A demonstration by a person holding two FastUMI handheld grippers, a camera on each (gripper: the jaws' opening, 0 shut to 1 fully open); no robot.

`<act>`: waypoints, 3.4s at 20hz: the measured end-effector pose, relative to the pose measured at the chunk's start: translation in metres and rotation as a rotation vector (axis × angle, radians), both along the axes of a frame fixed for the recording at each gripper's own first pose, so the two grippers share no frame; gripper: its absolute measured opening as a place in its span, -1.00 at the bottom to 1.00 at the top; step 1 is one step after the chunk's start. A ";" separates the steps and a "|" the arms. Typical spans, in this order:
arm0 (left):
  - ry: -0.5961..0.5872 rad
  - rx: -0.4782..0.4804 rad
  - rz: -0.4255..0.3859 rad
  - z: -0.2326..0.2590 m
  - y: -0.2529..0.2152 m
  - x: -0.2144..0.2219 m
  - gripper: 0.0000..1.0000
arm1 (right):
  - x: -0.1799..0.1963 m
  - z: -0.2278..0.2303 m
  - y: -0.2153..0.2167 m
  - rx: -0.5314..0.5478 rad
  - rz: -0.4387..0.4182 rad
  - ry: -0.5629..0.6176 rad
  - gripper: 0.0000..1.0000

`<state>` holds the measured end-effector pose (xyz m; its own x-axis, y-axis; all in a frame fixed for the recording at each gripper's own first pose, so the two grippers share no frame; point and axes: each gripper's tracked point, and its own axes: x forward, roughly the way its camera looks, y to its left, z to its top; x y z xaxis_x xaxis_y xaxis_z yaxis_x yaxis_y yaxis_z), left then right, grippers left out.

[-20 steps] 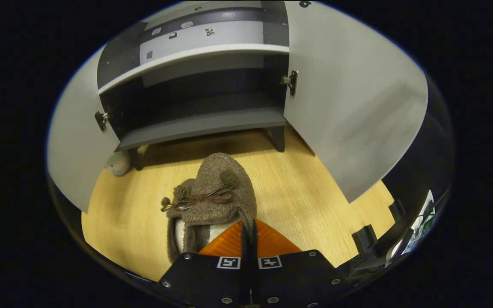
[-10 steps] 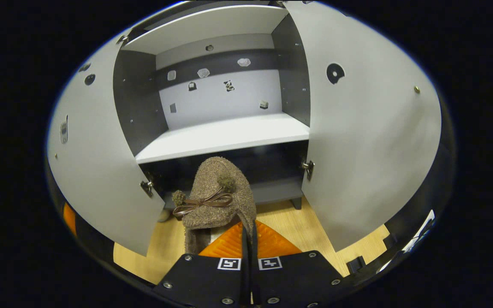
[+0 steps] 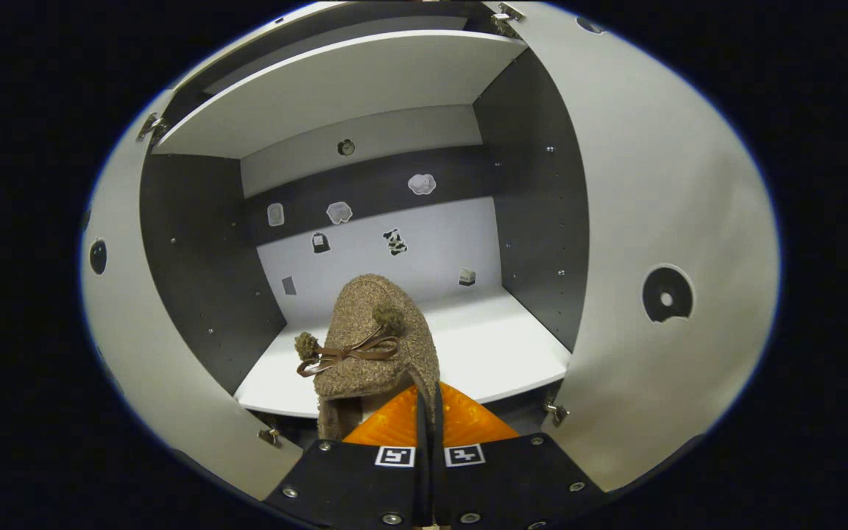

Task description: Grab one shoe with the right hand and put it into the shoe cabinet, grab the other shoe with the left hand and put it into the shoe cabinet; then close the right door with the right hand and the left door with the left hand.

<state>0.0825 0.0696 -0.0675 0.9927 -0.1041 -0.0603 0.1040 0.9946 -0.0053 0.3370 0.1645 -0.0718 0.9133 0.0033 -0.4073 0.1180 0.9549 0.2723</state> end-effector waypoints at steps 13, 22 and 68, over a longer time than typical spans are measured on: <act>0.006 0.026 0.068 0.001 0.023 0.004 0.99 | 0.123 -0.043 -0.013 0.104 -0.084 0.097 -1.00; 0.015 0.008 0.040 -0.002 0.013 -0.010 0.94 | 0.067 0.007 0.001 0.019 0.002 -0.042 0.12; 0.898 0.066 -0.242 -0.319 -0.159 -0.040 -0.86 | -0.289 0.134 -0.147 -0.147 -0.022 -0.319 0.87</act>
